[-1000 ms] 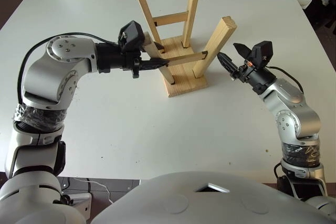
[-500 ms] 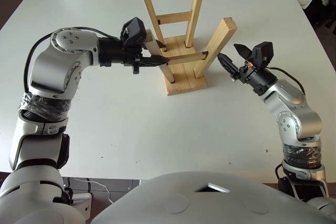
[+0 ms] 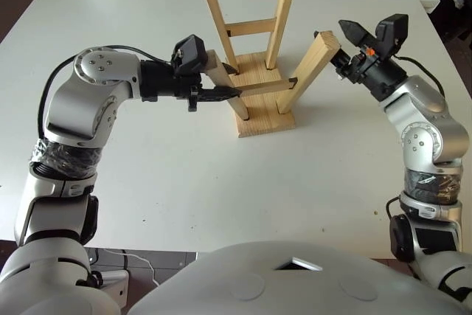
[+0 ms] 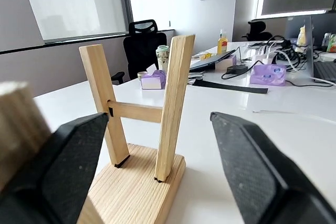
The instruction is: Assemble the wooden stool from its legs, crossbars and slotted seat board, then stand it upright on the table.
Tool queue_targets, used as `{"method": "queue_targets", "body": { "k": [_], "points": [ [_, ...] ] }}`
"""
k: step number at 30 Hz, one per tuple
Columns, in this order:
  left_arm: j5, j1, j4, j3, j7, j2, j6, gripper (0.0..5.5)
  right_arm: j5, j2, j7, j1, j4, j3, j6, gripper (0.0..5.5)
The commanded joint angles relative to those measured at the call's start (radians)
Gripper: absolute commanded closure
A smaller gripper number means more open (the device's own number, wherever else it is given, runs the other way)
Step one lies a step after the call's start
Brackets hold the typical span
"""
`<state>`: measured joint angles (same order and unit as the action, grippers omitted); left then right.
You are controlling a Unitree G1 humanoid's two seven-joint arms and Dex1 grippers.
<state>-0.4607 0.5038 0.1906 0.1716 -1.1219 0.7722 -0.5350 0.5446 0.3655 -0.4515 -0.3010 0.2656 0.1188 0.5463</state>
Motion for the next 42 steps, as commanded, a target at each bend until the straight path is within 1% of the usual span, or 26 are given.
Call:
{"method": "queue_targets", "body": {
  "k": [1, 4, 9, 10, 12, 14, 17, 19, 20, 21, 24, 27, 28, 29, 30, 32, 34, 37, 42],
  "points": [
    [0.026, -0.041, -0.021, 0.057, -0.053, 0.021, -0.034, 3.46, -0.011, -0.066, 0.089, 0.047, 0.13, -0.064, 0.045, 1.9],
    [0.037, -0.046, -0.018, 0.075, -0.035, 0.003, -0.033, 3.46, -0.029, -0.085, 0.161, 0.068, 0.193, -0.079, 0.078, 1.9],
    [0.017, -0.044, 0.018, 0.025, -0.034, 0.041, -0.053, 3.46, -0.103, 0.012, 0.279, 0.115, 0.155, 0.114, 0.12, 1.9],
    [0.014, -0.041, 0.022, 0.017, -0.036, 0.049, -0.057, 3.46, -0.112, 0.012, 0.305, 0.126, 0.16, 0.135, 0.128, 1.9],
    [0.015, -0.034, 0.024, 0.011, -0.038, 0.056, -0.06, 3.46, -0.106, -0.025, 0.354, 0.147, 0.219, 0.138, 0.163, 1.9],
    [0.017, -0.027, 0.02, 0.018, -0.039, 0.053, -0.058, 3.46, -0.066, -0.085, 0.384, 0.17, 0.308, 0.088, 0.213, 1.9],
    [0.029, -0.016, 0.014, 0.06, -0.039, 0.023, -0.05, 3.46, 0.07, -0.211, 0.4, 0.206, 0.474, -0.105, 0.331, 1.9],
    [0.033, 0.0, 0.02, 0.115, -0.034, -0.031, -0.053, 3.46, 0.148, -0.309, 0.433, 0.23, 0.539, -0.256, 0.402, 1.9],
    [0.036, 0.007, 0.021, 0.14, -0.031, -0.058, -0.053, 3.46, 0.163, -0.333, 0.441, 0.246, 0.552, -0.313, 0.428, 1.9],
    [0.041, 0.009, 0.019, 0.154, -0.025, -0.078, -0.052, 3.46, 0.169, -0.337, 0.442, 0.254, 0.544, -0.327, 0.45, 1.9],
    [0.053, 0.003, 0.009, 0.145, 0.0, -0.097, -0.052, 3.46, 0.169, -0.296, 0.408, 0.252, 0.5, -0.282, 0.466, 1.9],
    [0.05, 0.003, 0.004, 0.107, 0.033, -0.107, -0.062, 3.46, 0.153, -0.25, 0.372, 0.263, 0.479, -0.261, 0.454, 1.9],
    [0.049, 0.007, 0.001, 0.085, 0.047, -0.111, -0.055, 3.46, 0.138, -0.22, 0.352, 0.265, 0.466, -0.228, 0.428, 1.9],
    [0.04, 0.008, 0.002, 0.057, 0.054, -0.11, -0.052, 3.46, 0.131, -0.191, 0.333, 0.26, 0.445, -0.17, 0.396, 1.9],
    [0.025, 0.006, 0.008, 0.023, 0.055, -0.103, -0.053, 3.09, 0.14, -0.158, 0.301, 0.247, 0.42, -0.09, 0.355, 1.9],
    [0.002, -0.008, 0.029, -0.027, 0.054, -0.079, -0.063, 2.81, 0.18, -0.122, 0.252, 0.229, 0.377, 0.042, 0.304, 1.9],
    [-0.026, -0.042, 0.07, -0.084, 0.063, -0.048, -0.082, 2.48, 0.224, -0.089, 0.199, 0.228, 0.344, 0.118, 0.286, 1.9],
    [-0.058, -0.076, 0.12, -0.159, 0.079, -0.012, -0.107, 1.94, 0.25, -0.069, 0.157, 0.247, 0.325, 0.147, 0.264, 1.9],
    [-0.14, -0.181, 0.253, -0.326, 0.116, 0.041, -0.157, 1.94, 0.196, -0.075, 0.161, 0.322, 0.316, 0.12, 0.21, 1.9]
  ]
}}
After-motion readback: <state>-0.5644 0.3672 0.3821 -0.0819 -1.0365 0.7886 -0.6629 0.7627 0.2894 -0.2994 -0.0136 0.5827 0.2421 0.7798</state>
